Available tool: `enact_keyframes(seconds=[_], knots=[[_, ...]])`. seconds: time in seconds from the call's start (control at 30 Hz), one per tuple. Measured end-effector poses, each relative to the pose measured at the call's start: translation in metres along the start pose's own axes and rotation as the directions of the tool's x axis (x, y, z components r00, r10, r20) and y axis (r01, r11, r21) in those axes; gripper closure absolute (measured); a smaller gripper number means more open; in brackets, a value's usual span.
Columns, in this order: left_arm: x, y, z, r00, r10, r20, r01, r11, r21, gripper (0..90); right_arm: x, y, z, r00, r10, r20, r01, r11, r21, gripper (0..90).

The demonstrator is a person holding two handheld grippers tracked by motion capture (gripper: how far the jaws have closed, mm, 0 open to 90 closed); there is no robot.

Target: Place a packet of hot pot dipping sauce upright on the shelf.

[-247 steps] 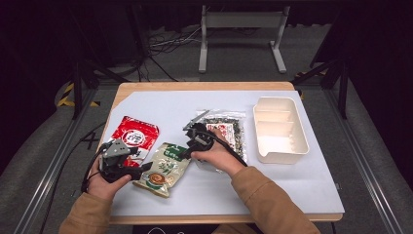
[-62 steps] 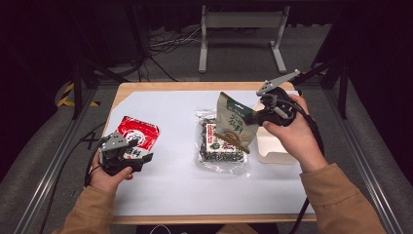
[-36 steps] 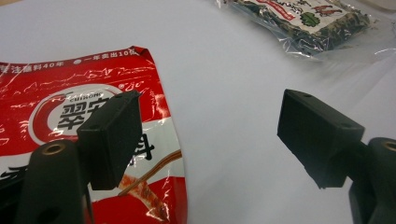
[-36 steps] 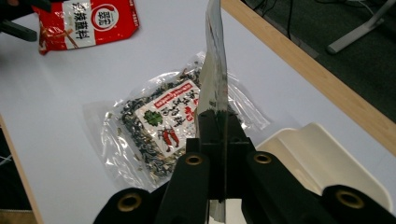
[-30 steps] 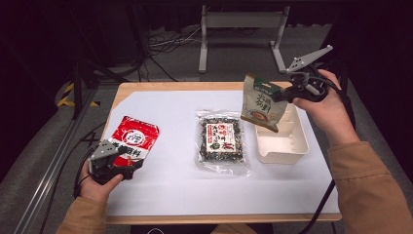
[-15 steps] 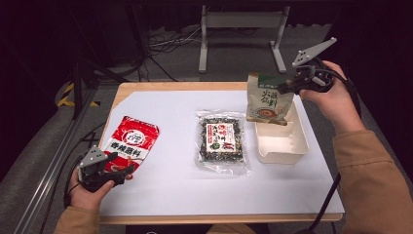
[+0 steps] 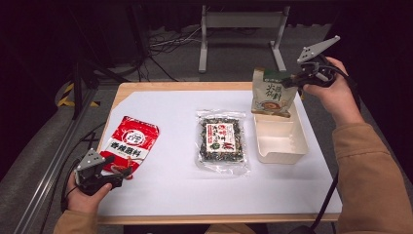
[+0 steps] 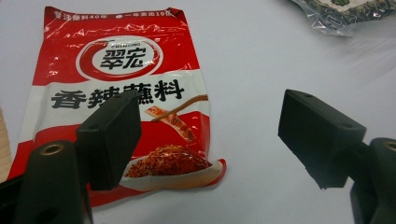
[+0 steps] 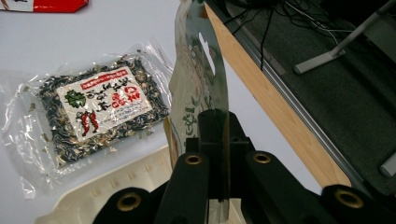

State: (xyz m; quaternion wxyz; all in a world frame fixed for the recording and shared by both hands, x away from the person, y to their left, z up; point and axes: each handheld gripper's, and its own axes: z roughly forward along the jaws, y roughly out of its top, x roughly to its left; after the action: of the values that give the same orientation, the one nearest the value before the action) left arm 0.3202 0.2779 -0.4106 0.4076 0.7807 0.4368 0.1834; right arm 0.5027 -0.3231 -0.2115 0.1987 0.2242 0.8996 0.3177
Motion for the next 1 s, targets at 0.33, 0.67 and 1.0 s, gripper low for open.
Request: enact_keyframes(seconds=[0.33,0.67,1.0], knots=[[0.001,-0.007,-0.005,0.9998,-0.012,-0.015,0.012,0.9999,0.009,22.0,-0.019,-0.008,0.011,0.9994,-0.026,0.025,0.026,1.000,-0.008,89.3],[0.000,-0.011,-0.007,0.9993,-0.028,-0.027,0.028,0.9995,0.017,21.9,-0.032,-0.015,0.025,0.9990,-0.026,0.036,0.025,1.000,0.014,89.3],[-0.001,-0.010,-0.005,0.9996,-0.016,-0.023,0.016,0.9997,0.020,21.9,-0.039,-0.020,0.036,0.9974,-0.021,0.069,0.018,0.999,0.051,89.3]])
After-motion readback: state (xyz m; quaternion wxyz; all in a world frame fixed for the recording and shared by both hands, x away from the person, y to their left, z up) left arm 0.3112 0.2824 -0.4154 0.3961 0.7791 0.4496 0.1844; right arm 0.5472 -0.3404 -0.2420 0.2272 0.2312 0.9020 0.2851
